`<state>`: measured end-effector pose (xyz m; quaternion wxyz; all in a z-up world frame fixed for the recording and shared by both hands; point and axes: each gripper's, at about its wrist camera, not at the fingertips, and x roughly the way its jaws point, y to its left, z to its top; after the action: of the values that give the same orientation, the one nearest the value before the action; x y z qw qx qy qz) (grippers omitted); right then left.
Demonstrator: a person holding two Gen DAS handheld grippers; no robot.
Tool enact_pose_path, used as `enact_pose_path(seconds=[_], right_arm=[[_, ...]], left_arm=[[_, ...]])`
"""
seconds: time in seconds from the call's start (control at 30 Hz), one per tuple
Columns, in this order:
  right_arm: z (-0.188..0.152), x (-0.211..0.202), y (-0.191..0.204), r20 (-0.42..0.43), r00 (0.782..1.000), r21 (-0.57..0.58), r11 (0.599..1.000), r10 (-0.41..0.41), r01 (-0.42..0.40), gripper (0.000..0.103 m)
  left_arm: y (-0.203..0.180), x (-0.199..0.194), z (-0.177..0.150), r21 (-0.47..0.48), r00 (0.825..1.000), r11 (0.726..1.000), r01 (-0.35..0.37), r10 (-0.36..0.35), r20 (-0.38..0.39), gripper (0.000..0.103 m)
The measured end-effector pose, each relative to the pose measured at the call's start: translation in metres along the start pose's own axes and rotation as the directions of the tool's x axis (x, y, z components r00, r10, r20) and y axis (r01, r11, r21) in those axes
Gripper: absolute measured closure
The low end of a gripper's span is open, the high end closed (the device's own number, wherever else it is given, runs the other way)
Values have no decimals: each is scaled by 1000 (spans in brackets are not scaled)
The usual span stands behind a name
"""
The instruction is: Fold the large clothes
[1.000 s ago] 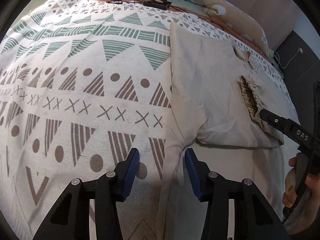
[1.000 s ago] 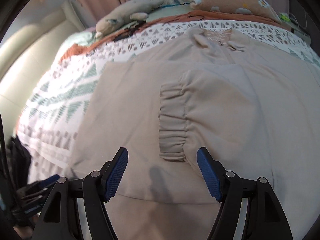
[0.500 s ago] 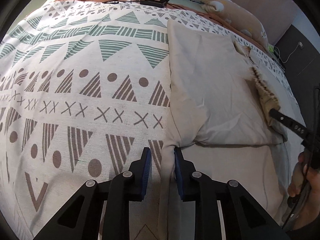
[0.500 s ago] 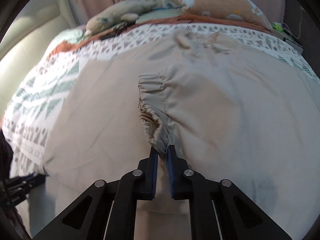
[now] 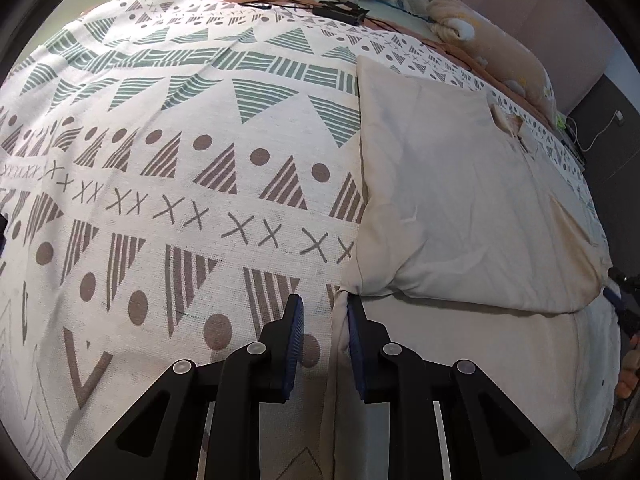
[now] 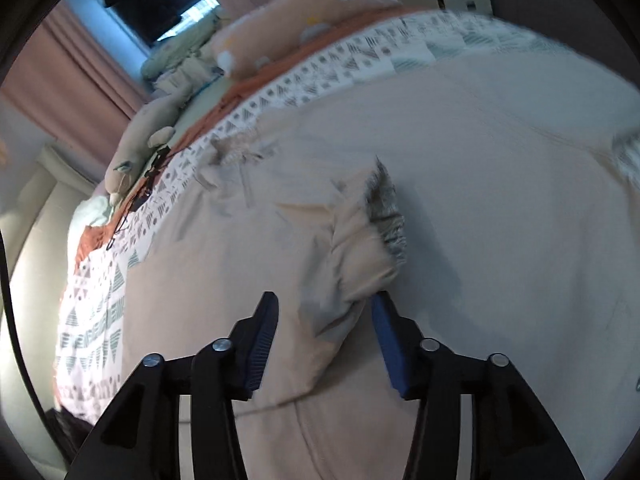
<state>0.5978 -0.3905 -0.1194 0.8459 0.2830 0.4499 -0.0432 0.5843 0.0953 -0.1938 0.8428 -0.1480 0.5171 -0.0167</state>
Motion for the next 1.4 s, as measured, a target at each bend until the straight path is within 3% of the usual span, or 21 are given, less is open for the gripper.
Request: enact_pose_path(seconds=[0.13, 0.23, 0.3, 0.33, 0.57, 0.8, 0.9, 0.93, 1.0, 1.07, 1.13, 1.17, 1.23, 1.33, 1.4], right_arm=[[-10, 14, -32, -113, 989, 121, 990, 91, -77, 53], [-9, 27, -44, -126, 981, 163, 979, 145, -124, 53], [-6, 37, -46, -115, 983, 152, 980, 144, -126, 68], [-4, 43, -46, -115, 982, 150, 980, 151, -133, 88], [15, 74, -33, -99, 970, 133, 969, 224, -210, 91], [19, 71, -29, -120, 975, 77, 981, 187, -179, 90], [20, 66, -30, -136, 976, 84, 984, 170, -160, 74], [19, 63, -31, -139, 976, 92, 983, 171, -159, 64], [18, 53, -33, -122, 978, 89, 984, 167, -157, 59], [17, 40, -29, -104, 984, 54, 989, 145, -140, 59], [13, 28, -22, -87, 988, 6, 991, 130, -130, 57], [11, 21, -18, -77, 991, -28, 993, 111, -113, 50], [3, 6, -13, -55, 997, -85, 994, 58, -62, 36], [-13, -21, -12, 2, 999, -112, 993, 35, -34, 33], [-26, -37, -16, 21, 997, -96, 993, 69, -67, 33]], left_arm=[[0, 1, -1, -4, 1000, 1000, -8, 8, 5, 80], [-1, 2, -2, -5, 1000, 1000, -15, 15, 7, 80], [0, 2, -1, -9, 1000, 1000, -14, 14, 7, 80], [0, 2, -1, -12, 1000, 1000, -13, 13, 8, 80], [4, 4, -1, -41, 1000, 999, -14, 15, 25, 80], [4, -1, -5, -57, 1000, 998, -9, 10, 29, 79], [1, -10, -11, -72, 1000, 997, -19, 20, 15, 78], [0, -16, -13, -76, 1000, 997, -14, 15, 18, 78], [-2, -30, -18, -86, 999, 996, -2, 5, 36, 73], [-6, -49, -25, -96, 998, 995, 14, -7, 68, 44], [-12, -72, -34, -87, 993, 996, 33, -22, 118, 27], [-15, -82, -39, -79, 990, 996, 39, -28, 141, 23], [-21, -102, -49, -70, 983, 997, 40, -27, 179, 22], [-26, -125, -66, -70, 975, 996, 58, -42, 219, 22], [-26, -138, -77, -72, 969, 995, 68, -49, 241, 22]])
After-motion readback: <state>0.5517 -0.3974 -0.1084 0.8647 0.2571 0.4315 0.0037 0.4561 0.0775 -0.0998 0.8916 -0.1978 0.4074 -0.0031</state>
